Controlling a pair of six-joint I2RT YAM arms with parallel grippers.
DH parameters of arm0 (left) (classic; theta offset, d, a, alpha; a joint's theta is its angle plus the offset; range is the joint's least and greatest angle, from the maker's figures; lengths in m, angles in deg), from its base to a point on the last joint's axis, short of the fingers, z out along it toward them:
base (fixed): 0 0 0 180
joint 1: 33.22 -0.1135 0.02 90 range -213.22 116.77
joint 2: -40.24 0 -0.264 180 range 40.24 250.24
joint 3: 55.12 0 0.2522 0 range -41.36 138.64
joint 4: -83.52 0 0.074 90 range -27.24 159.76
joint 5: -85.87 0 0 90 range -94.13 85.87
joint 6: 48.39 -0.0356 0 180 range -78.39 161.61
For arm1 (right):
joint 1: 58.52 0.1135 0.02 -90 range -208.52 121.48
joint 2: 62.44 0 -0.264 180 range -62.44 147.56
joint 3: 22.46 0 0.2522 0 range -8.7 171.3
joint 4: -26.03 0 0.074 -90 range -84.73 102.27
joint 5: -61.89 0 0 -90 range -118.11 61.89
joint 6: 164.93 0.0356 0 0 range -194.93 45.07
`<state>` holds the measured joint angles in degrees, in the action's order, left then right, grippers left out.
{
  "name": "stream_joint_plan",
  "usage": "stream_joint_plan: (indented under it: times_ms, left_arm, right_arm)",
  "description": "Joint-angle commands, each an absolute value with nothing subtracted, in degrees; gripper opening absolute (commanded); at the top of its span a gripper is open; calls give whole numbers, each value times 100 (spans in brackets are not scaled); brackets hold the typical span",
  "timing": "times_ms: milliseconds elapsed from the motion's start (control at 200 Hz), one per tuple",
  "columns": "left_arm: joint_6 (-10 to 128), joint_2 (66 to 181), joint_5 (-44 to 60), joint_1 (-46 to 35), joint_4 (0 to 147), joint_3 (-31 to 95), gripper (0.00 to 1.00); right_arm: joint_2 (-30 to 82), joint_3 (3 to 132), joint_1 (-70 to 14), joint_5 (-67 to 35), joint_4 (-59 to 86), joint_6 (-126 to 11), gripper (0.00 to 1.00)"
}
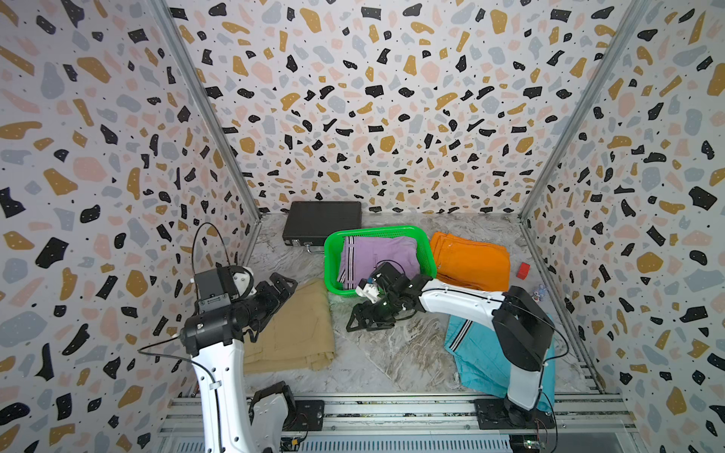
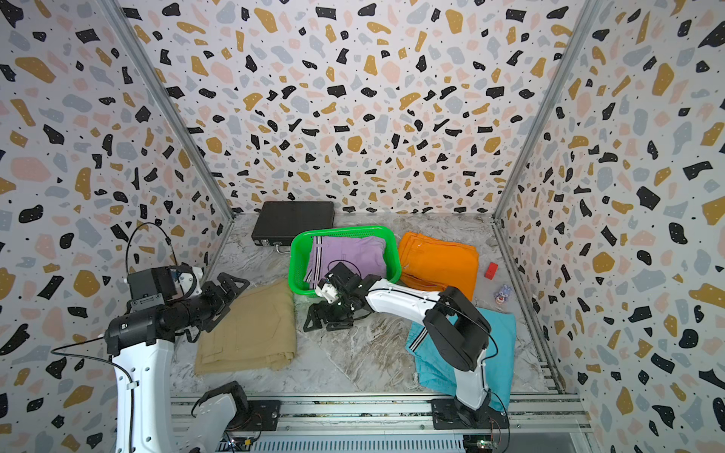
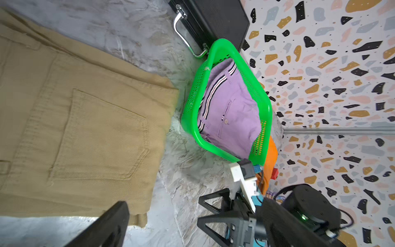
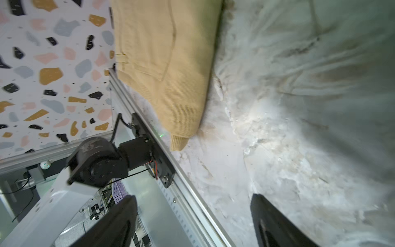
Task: Put the folded long pants in the basket
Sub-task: Place the long pant in the basket, then move the long pant to the center of the board.
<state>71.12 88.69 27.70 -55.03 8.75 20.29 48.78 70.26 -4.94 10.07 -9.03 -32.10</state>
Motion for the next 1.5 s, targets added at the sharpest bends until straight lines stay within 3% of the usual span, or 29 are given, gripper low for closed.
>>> stream_joint_plan:
  times_ms: [0, 380, 491, 551, 646, 691, 836, 1136, 1497]
  left_arm:
    - [6934, 8819, 2537, -5535, 605, 2075, 100]
    - [6944, 8700, 2858, -5533, 605, 1781, 100]
    - [6954, 8681, 2934, -5530, 607, 1703, 100]
    - [6938, 8656, 2938, -5532, 611, 1683, 100]
    - [6903, 8621, 2945, -5537, 604, 1657, 100]
    - [6886, 8612, 2952, -5537, 607, 1635, 100]
    - [6810, 8616, 2962, -5533, 624, 1522, 100]
    - [6699, 8602, 3279, -5514, 850, 1310, 100]
    - [7023, 8936, 4035, -5444, 1512, 218, 100]
  right_arm:
    - [5187, 7618, -468, 1053, -1275, -3129, 88]
    - [6831, 9228, -204, 1250, -1297, -2988, 88]
    - [7199, 9606, -74, 1290, -1433, -2986, 83]
    - [7382, 9741, -34, 1377, -1480, -2935, 67]
    - [7502, 9742, -25, 1468, -1423, -2850, 17]
    - [7488, 9739, -21, 1455, -1453, -2896, 0]
    - [6994, 9579, -33, 1135, -1977, -3356, 0]
    - [4547, 7540, -250, -298, -2920, -4233, 0]
    - [2840, 5697, -944, -856, -3832, -4645, 0]
